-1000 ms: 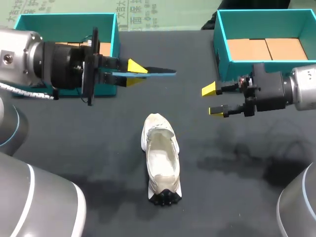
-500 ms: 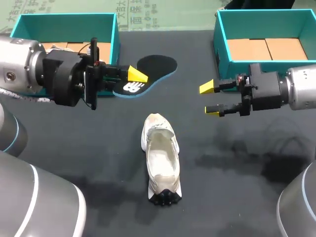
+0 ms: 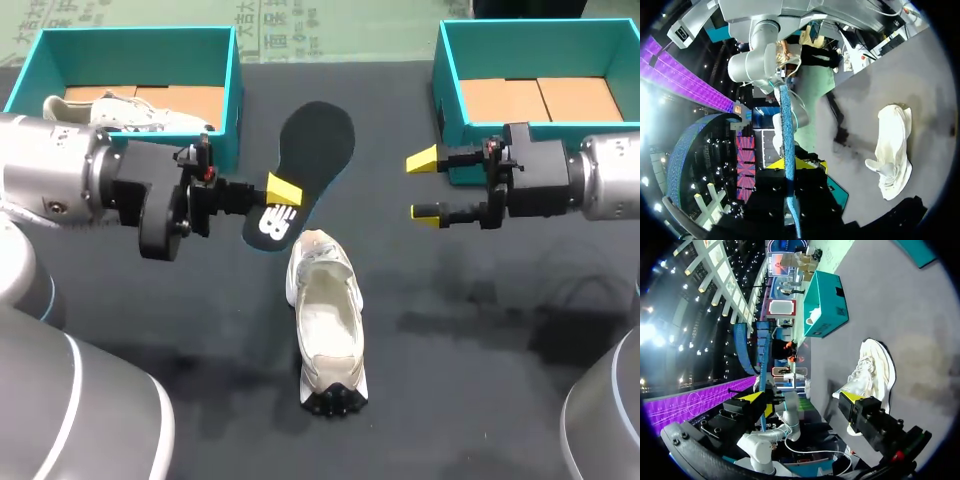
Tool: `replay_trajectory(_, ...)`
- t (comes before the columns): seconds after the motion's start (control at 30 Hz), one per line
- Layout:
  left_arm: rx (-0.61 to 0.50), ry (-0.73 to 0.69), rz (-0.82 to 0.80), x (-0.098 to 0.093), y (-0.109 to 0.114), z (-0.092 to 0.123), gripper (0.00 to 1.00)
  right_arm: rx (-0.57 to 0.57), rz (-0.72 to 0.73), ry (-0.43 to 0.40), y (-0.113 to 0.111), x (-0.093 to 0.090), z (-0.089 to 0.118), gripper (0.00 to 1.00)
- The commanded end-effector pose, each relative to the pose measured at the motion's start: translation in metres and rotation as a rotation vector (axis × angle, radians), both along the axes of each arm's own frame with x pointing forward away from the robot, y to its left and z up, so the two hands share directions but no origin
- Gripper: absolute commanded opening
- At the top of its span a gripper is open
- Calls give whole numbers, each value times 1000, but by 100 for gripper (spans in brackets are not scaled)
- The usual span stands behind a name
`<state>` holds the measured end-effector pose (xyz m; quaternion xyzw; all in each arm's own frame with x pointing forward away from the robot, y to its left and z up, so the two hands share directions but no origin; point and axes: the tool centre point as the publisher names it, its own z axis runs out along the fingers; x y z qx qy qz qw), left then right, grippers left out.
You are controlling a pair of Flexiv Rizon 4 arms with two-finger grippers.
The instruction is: Take the shoe out of the shoebox, open the shoe tongue, remove and reinsert the insole, then place the shoe into the shoebox
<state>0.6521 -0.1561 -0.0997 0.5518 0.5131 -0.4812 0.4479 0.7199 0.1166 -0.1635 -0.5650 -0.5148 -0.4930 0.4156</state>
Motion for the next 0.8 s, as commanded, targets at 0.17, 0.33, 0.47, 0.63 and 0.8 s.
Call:
replay_trajectory(0.17,-16,-13,23,-8,-3,-6,0,0,-8,-1,5,-1,-1,100)
replay_trajectory(0.33,-16,-13,23,-8,-3,-6,0,0,-8,-1,5,-1,-1,100)
replay_trajectory(0.47,1,-39,58,-2,-9,-23,0,14,15,8,22,7,-2,100)
replay_trajectory(0.63,27,-96,104,6,-14,-44,0,-25,18,13,38,10,0,100)
replay_trajectory(0.8,-18,-96,146,12,-18,-58,0,-39,22,15,53,9,1,100)
